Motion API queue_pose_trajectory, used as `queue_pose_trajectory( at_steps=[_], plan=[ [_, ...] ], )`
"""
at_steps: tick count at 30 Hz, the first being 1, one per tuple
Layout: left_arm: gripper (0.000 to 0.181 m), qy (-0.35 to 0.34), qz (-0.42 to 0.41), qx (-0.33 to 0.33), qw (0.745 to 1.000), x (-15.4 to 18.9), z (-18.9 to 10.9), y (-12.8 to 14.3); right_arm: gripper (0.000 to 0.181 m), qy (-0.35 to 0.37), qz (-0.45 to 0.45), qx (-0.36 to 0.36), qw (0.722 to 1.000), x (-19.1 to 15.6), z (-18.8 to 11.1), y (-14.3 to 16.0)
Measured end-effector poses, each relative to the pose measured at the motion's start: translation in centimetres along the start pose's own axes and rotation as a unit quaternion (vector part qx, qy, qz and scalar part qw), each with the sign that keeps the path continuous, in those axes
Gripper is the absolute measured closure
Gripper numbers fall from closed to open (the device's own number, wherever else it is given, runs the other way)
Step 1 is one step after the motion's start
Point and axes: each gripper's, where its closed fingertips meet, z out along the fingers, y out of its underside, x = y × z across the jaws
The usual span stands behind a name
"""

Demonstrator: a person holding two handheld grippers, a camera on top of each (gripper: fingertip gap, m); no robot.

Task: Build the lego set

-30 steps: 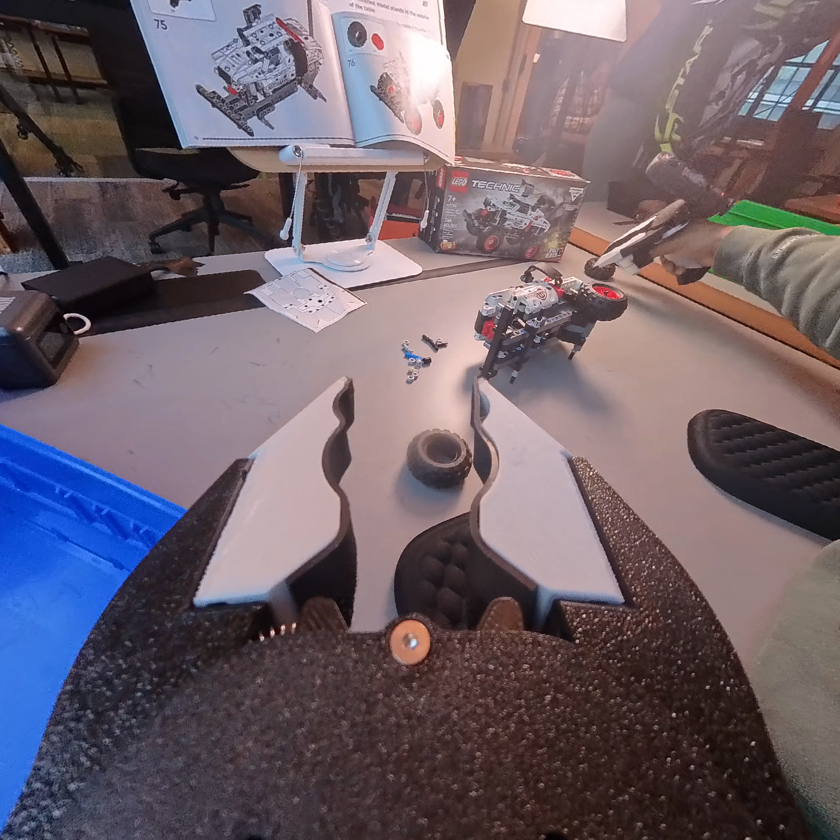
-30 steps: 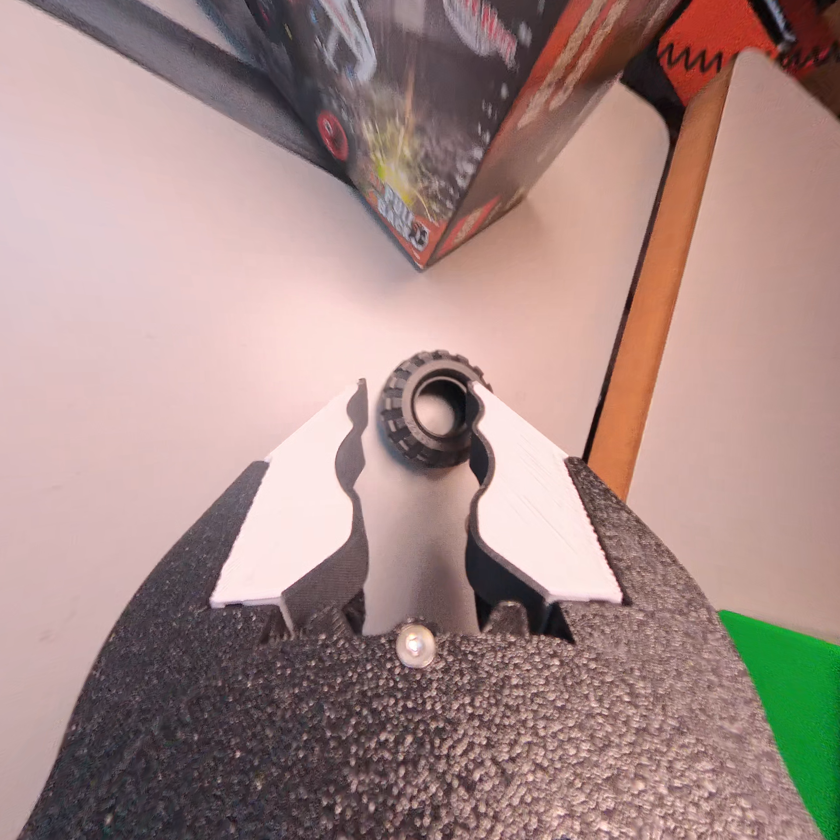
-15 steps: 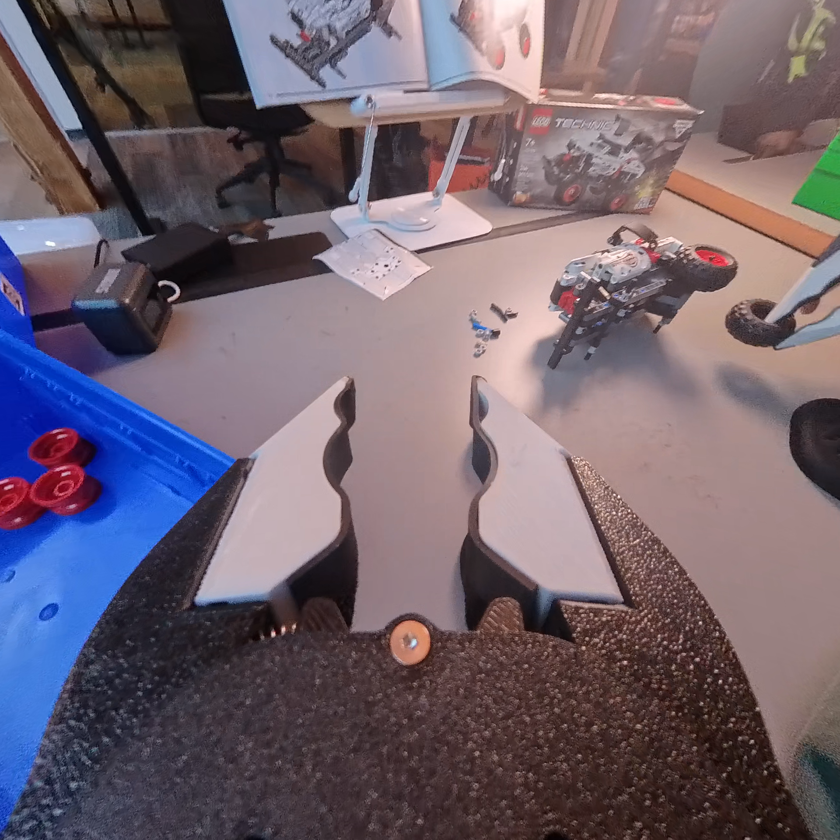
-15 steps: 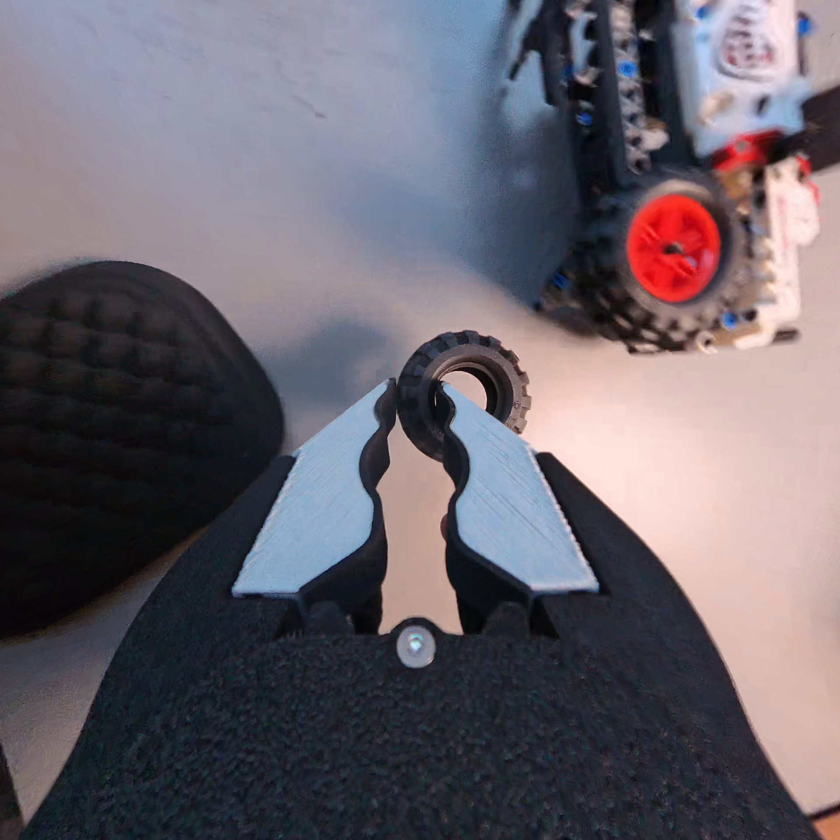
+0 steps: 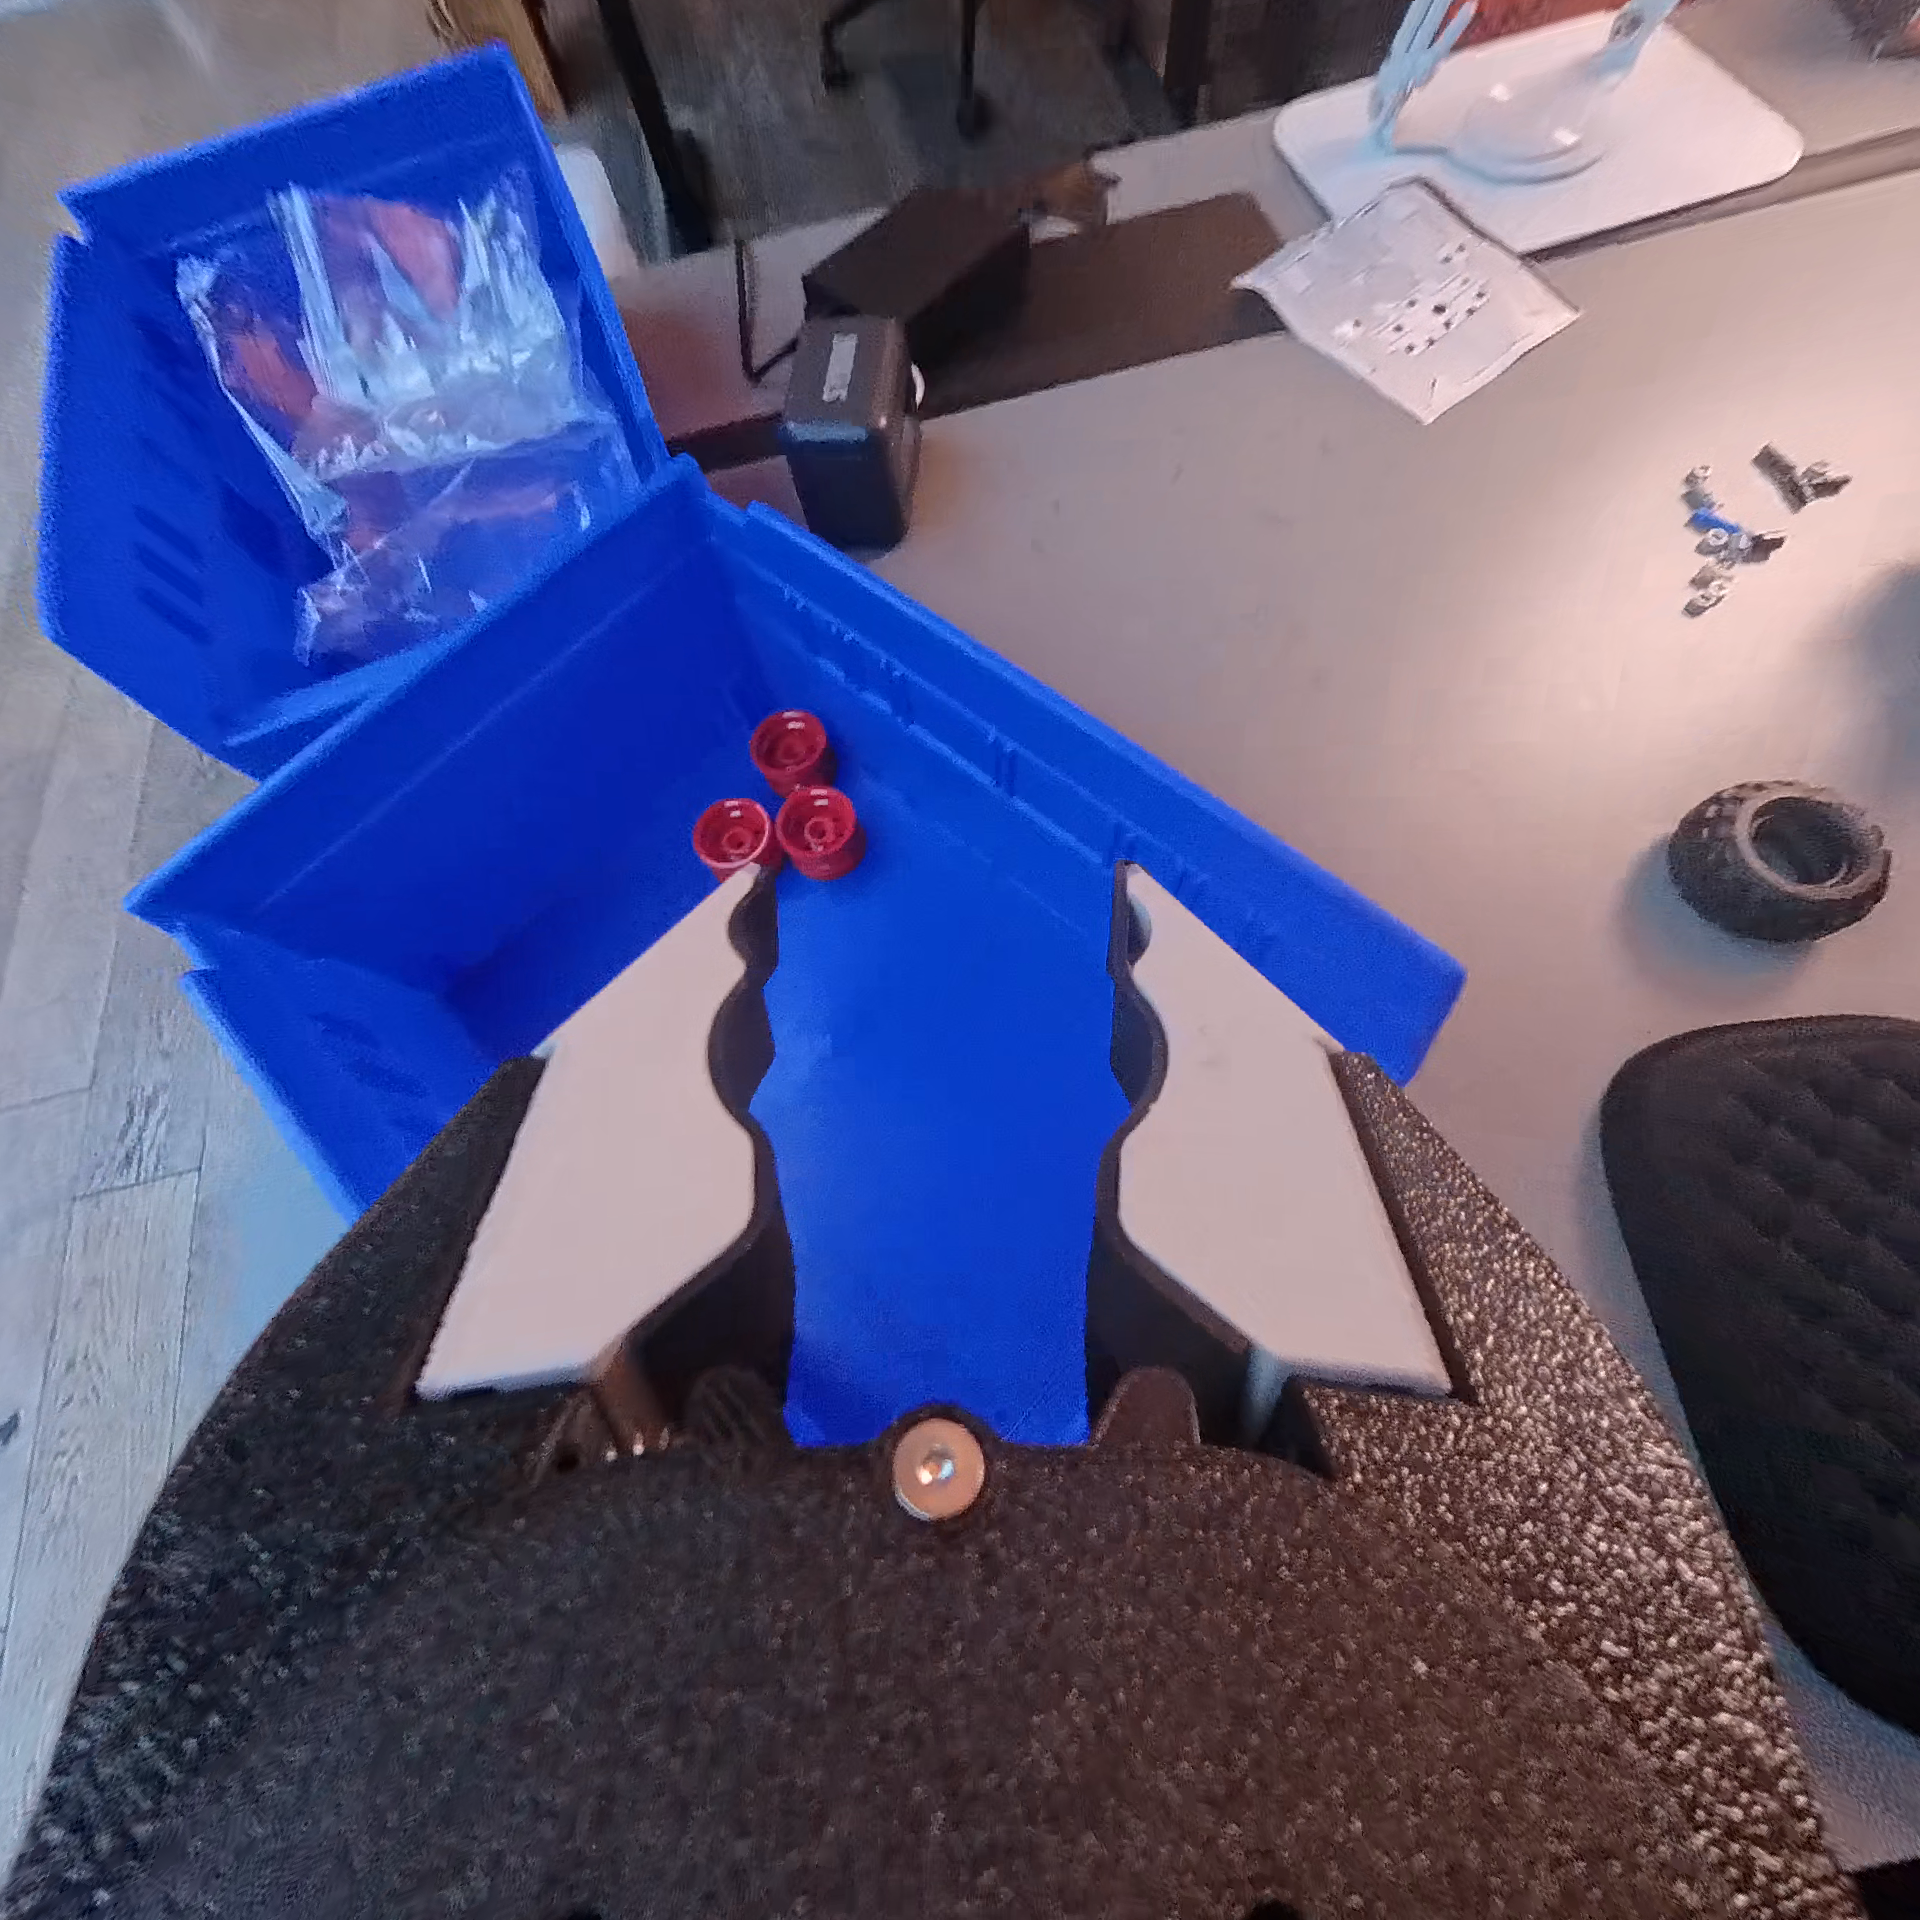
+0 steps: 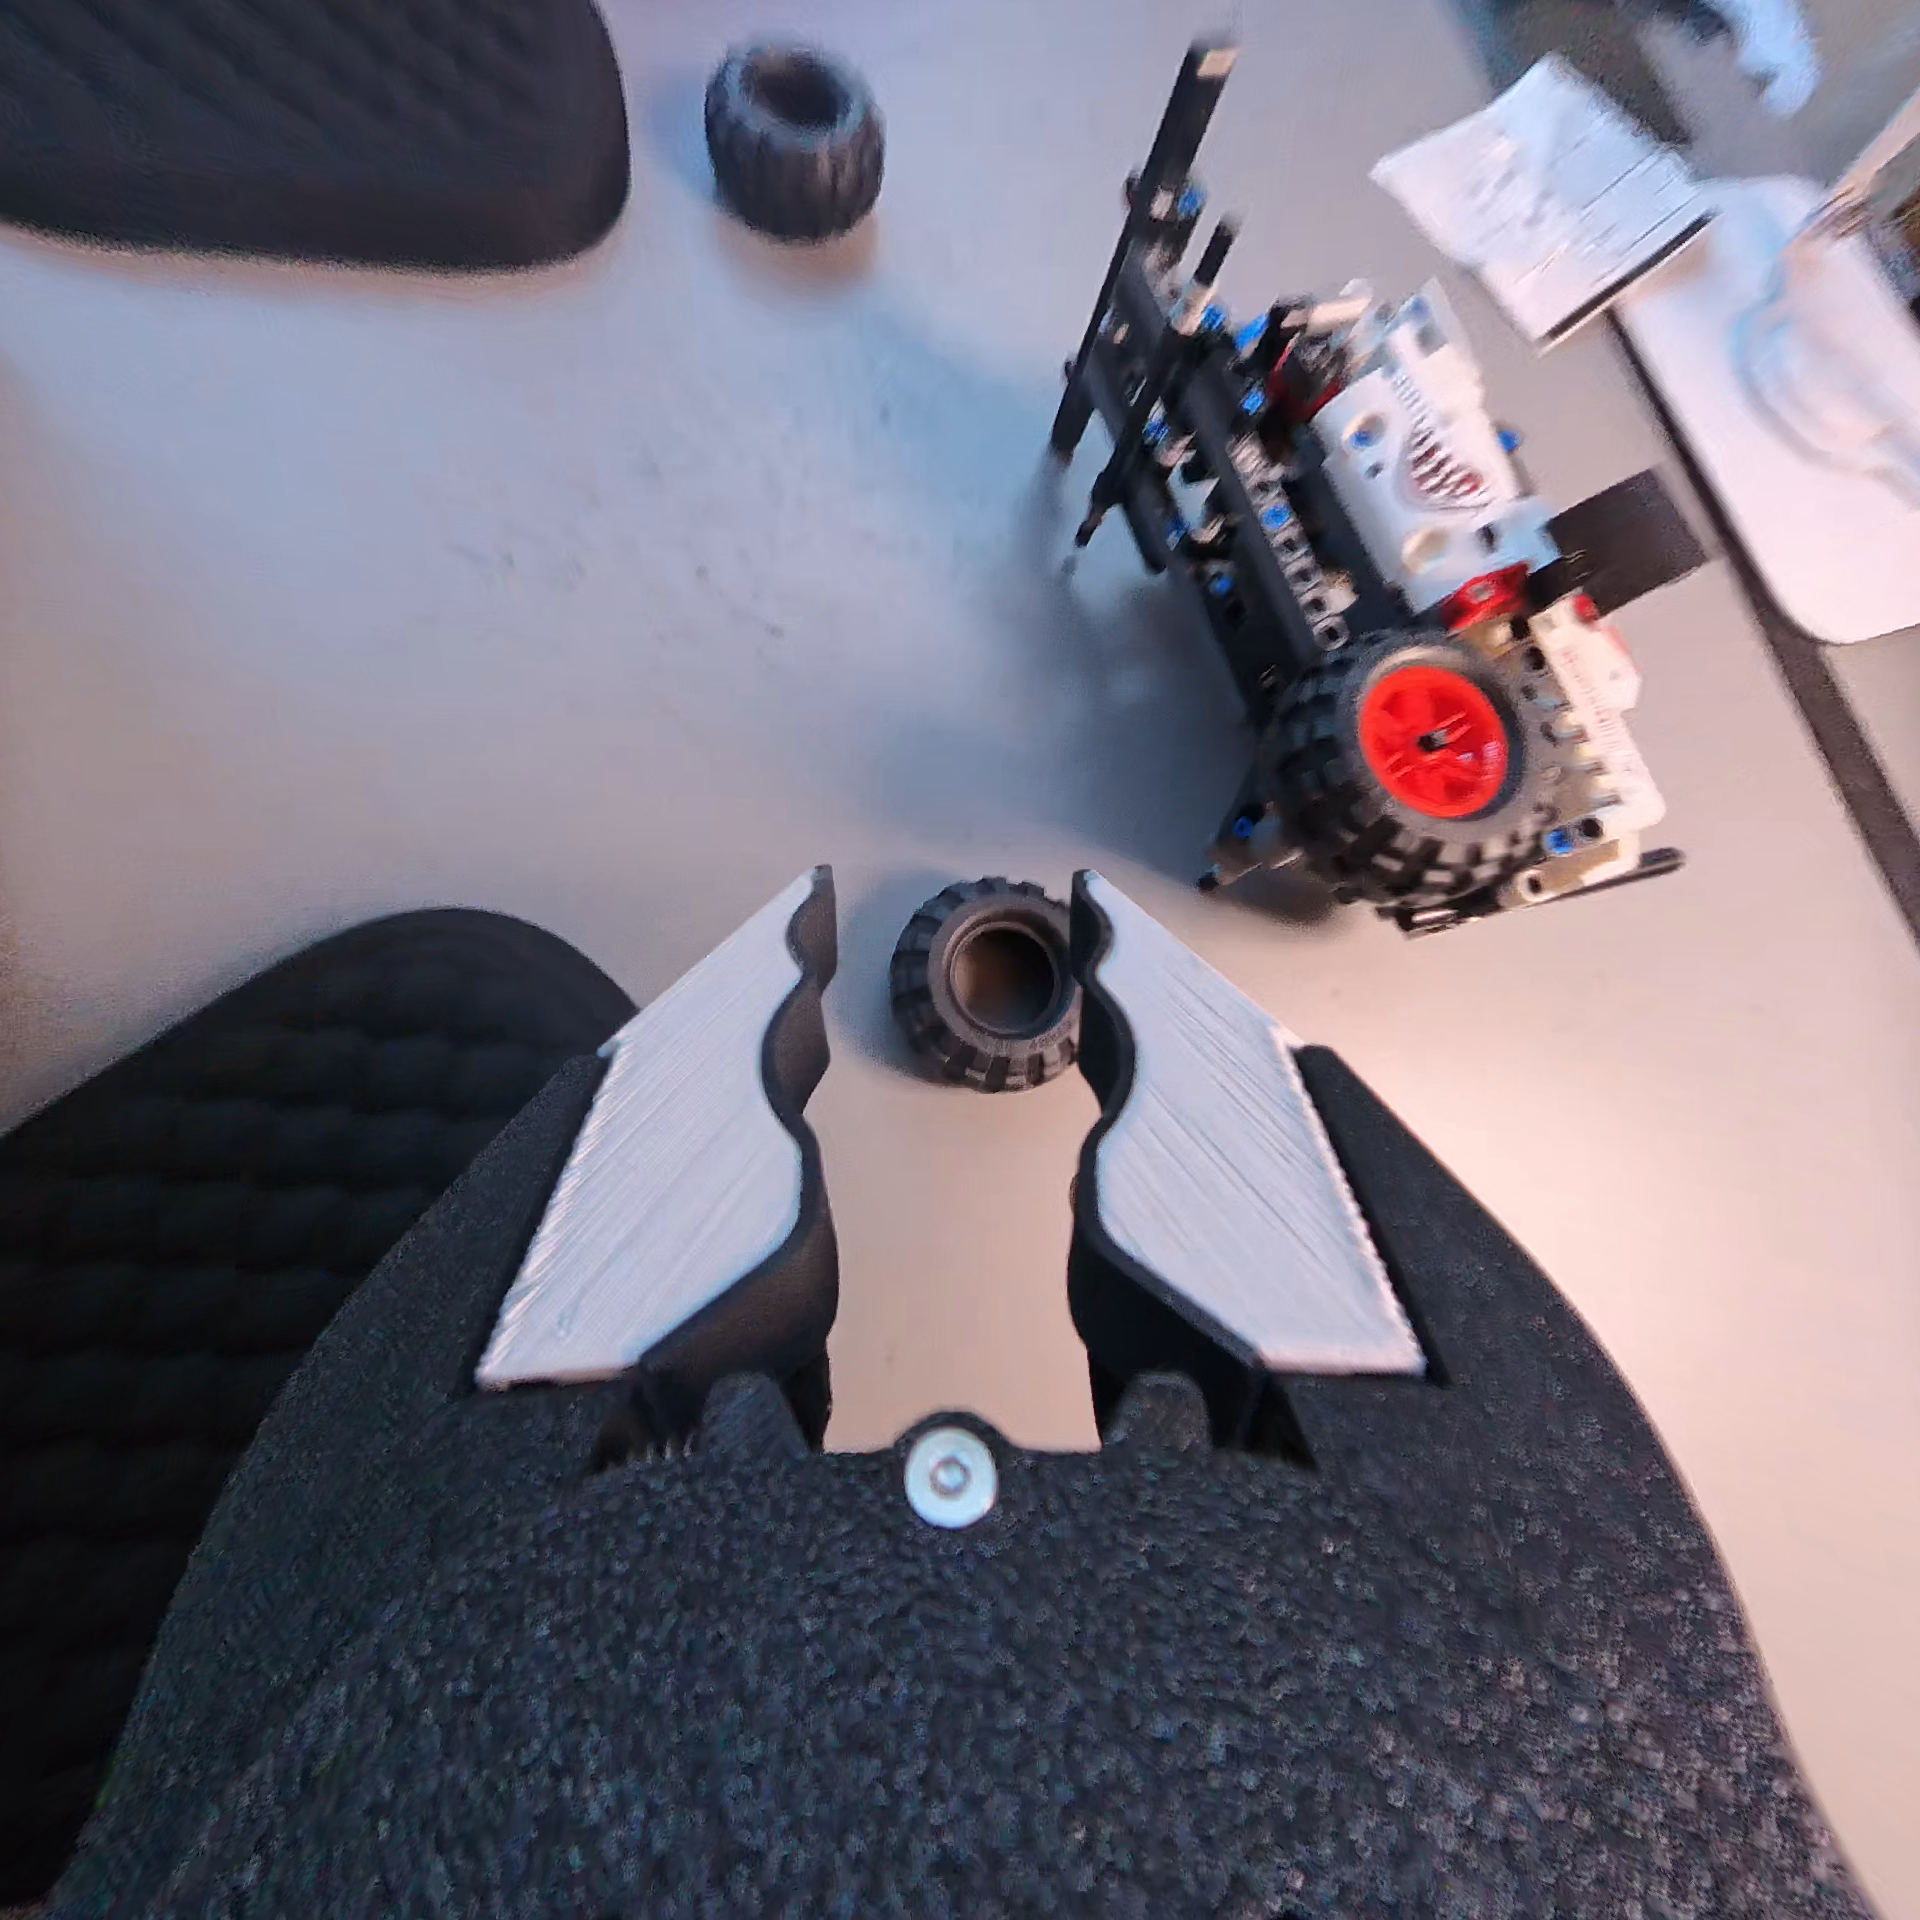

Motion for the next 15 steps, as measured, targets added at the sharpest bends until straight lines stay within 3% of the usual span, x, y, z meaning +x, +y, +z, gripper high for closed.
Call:
queue_pose_trajectory(
  at_steps=[4,10,15],
  plan=[
    [0.123,0.045,0.023,-0.095,0.994,-1.8,4.0,1.4,0.141,0.025,0.009,0.056,0.998,0.2,-0.8,-1.5],
    [0.132,0.067,0.086,-0.22,0.969,-3.0,11.7,4.3,0.143,0.026,-0.008,0.054,0.998,-1.0,0.3,-1.5],
    [0.133,0.048,0.188,-0.273,0.942,-4.3,14.3,5.7,0.148,0.034,0.008,0.043,0.998,-1.2,-0.6,-0.3]
  ],
)
